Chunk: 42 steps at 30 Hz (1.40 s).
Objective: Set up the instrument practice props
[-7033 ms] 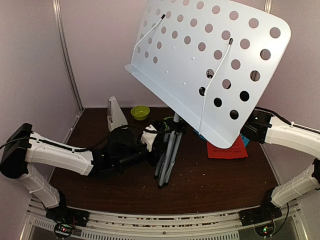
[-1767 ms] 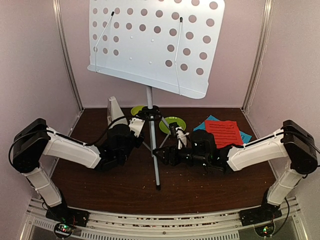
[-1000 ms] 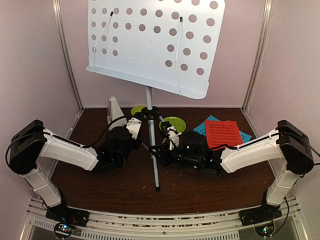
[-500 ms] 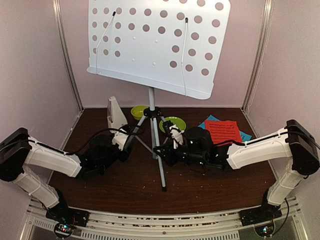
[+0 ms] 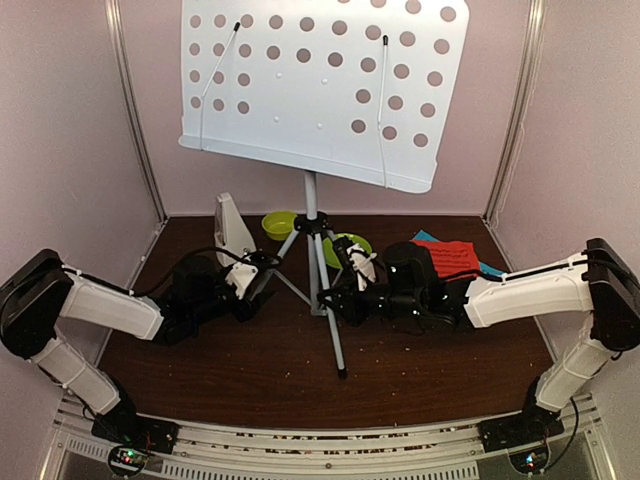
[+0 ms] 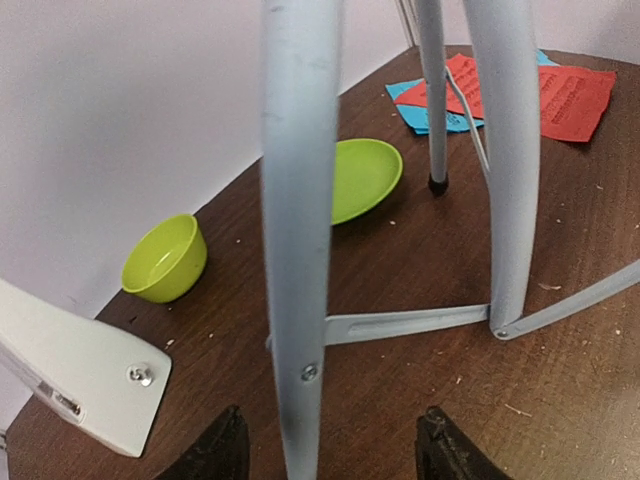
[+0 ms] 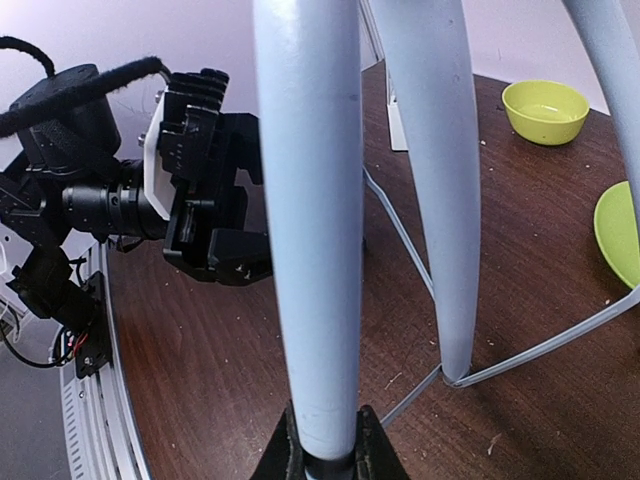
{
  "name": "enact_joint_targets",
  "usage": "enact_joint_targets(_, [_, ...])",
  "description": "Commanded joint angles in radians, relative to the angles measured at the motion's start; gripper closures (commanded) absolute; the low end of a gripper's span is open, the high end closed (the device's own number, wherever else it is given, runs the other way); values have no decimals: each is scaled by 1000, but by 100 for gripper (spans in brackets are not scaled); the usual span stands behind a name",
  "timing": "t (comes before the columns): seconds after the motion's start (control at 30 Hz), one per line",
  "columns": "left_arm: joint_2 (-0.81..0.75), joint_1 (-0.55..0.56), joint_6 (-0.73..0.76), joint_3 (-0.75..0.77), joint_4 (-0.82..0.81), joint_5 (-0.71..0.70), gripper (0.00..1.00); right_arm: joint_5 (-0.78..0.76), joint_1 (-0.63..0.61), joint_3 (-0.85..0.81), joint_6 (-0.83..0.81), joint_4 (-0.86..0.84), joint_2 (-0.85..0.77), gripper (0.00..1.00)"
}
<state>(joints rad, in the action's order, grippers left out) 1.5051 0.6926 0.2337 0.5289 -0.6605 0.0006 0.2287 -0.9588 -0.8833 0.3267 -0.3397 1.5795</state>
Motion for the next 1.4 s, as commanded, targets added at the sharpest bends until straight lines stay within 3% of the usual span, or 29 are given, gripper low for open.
enact_joint_targets(0.0, [66, -8, 53, 91, 4, 86, 43, 34, 47, -4, -18, 70, -37, 100])
enact_joint_targets(0.2, [103, -8, 65, 108, -11, 51, 49, 69, 86, -11, -76, 125, -53, 100])
enact_joint_targets(0.47, [118, -8, 62, 119, 22, -15, 68, 90, 124, -8, -120, 168, -74, 100])
enact_joint_targets(0.57, [114, -8, 43, 107, 5, -48, 68, 104, 136, -5, -130, 174, -72, 100])
enact_joint_targets(0.67, [129, -8, 34, 122, -12, -79, 59, 119, 147, -1, -136, 171, -63, 100])
enact_joint_targets(0.8, [176, -8, 28, 194, 31, -24, 60, 121, 152, 1, -142, 174, -59, 100])
enact_joint_targets(0.93, [202, -8, 16, 219, 37, 2, 70, 117, 161, 1, -149, 181, -61, 100])
enact_joint_targets(1.13, [122, -8, -17, 134, 11, -77, 99, 99, 180, -26, -161, 223, -68, 100])
enact_joint_targets(1.37, [9, -8, -46, 20, 12, -247, 100, 90, 231, -34, -170, 254, -71, 100])
